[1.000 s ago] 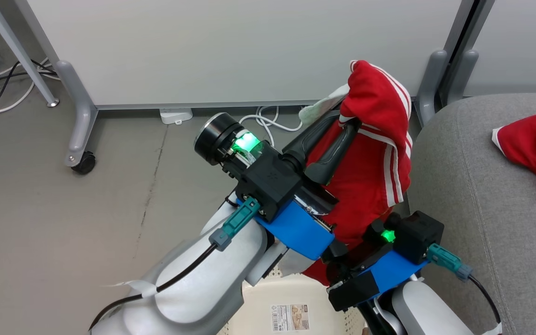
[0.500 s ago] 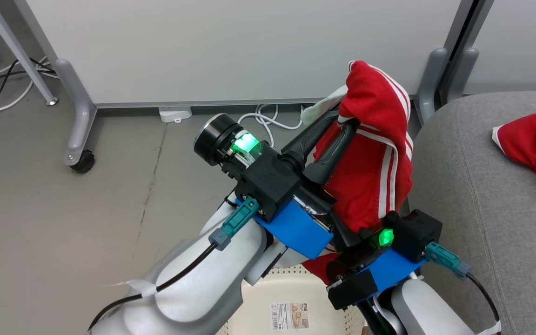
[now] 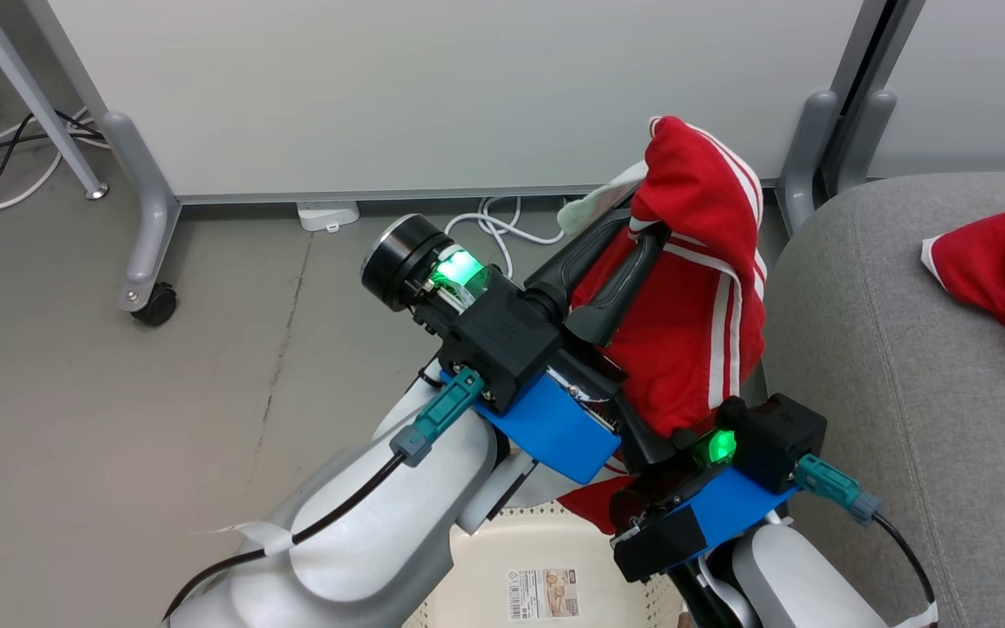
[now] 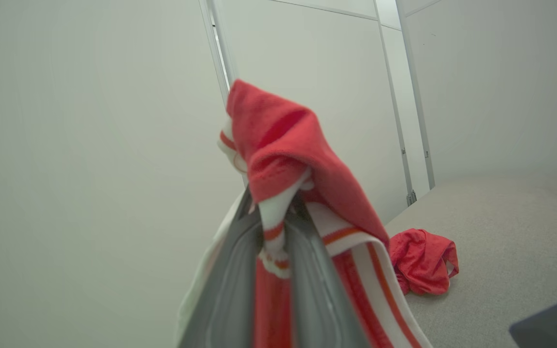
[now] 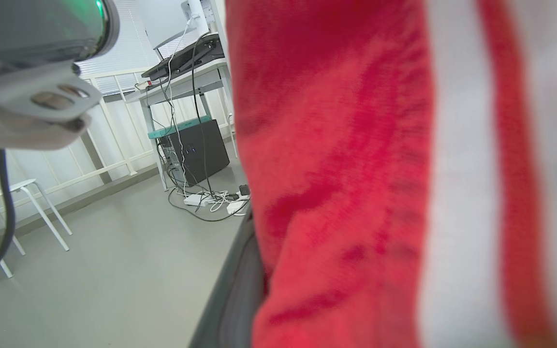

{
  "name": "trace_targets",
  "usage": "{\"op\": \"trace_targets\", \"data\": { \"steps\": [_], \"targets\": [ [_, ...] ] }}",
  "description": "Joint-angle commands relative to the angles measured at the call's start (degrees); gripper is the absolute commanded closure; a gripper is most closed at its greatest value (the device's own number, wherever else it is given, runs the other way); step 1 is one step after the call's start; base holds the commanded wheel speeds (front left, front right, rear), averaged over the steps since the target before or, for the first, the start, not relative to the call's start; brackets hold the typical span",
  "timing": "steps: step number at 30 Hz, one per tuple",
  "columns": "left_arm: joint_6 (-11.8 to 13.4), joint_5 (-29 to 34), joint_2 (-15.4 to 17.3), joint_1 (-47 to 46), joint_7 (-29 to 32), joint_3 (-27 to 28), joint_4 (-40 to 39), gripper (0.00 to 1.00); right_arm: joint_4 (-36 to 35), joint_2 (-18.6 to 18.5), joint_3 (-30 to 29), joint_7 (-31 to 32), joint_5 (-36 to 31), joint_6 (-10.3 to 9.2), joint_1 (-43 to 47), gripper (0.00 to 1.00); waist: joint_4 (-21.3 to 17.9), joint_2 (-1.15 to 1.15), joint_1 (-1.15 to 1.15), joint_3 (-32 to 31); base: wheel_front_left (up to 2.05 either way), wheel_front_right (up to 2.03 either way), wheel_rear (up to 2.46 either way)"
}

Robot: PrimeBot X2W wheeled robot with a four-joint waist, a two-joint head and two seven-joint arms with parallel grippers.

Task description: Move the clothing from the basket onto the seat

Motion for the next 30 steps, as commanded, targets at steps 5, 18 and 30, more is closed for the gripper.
{"op": "trace_targets", "data": {
  "steps": [5,18,30],
  "targets": [
    [0.7,-0.3,0.2,-0.2,-0.2,0.3,0.3,0.0,-0.1,0.0,0.1,0.0,-0.3,0.01,-0.6,1.0,0.0,0.0,0.0,0.1,0.0,0.0,0.0],
    [1.1,-0.2,0.4,-0.4,-0.3,-0.2,0.7,0.0,0.0,0.0,0.3,0.0,-0.2,0.01,-0.4,1.0,-0.2,0.0,0.0,0.0,0.0,0.0,0.0],
    [1.4,-0.7,1.1,0.6,0.2,-0.8,0.9,0.0,0.3,0.0,-0.5,0.0,-1.4,0.01,0.1,1.0,-2.3,0.0,0.0,0.7,0.0,0.0,0.0]
  ]
}}
